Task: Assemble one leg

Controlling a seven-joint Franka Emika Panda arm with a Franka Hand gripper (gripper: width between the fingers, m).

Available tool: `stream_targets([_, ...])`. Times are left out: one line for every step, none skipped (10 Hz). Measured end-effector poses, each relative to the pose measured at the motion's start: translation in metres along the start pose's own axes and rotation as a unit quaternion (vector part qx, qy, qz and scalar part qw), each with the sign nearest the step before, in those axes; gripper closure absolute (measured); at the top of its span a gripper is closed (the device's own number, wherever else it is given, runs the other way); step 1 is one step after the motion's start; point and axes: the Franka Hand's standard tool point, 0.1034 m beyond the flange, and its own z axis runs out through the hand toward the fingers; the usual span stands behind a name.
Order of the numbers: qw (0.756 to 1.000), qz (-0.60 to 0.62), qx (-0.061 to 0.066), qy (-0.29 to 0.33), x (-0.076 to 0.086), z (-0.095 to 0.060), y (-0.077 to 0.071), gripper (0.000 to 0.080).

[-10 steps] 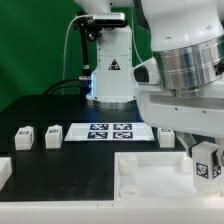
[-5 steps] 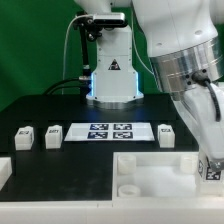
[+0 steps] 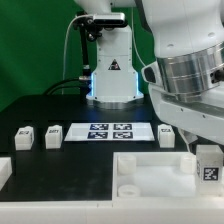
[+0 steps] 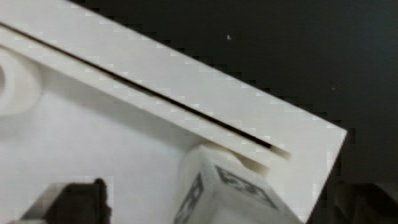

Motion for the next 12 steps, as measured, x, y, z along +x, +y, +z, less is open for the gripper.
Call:
stream_targets([0.999, -0.041, 0.0, 0.0, 0.0, 0.0, 0.0, 0.0155])
stream_targets([0.995, -0.1, -0.001, 0.001, 0.0, 0.0, 0.0, 0.0155])
stream_targets([0.979, -0.205, -0.013, 0.019, 0.002, -0.001, -0.001, 0.015])
stream_targets([0.96, -0.278, -0.008, 0.03, 0.007, -0.001, -0.004, 0.0151])
stream_targets([0.944, -0.329, -0.01, 0.031, 0.01, -0.001, -0.003, 0.0151])
stream_targets([0.944, -0.329, -0.009, 0.031, 0.008, -0.001, -0.004, 0.0151])
stream_targets([0.949, -0.312, -0.008, 0.03, 0.007, 0.0, -0.004, 0.0153])
stream_targets([0.952, -0.306, -0.008, 0.03, 0.007, 0.0, -0.004, 0.0153])
stream_targets([0.961, -0.275, -0.006, 0.03, 0.007, 0.0, -0.004, 0.0312])
stream_targets([0.97, -0.239, -0.006, 0.03, 0.007, 0.0, -0.004, 0.0494])
stream_targets([0.983, -0.179, -0.004, 0.028, 0.007, 0.001, -0.003, 0.0502])
stream_targets([0.992, -0.123, 0.0, 0.026, 0.007, 0.0, -0.003, 0.0502])
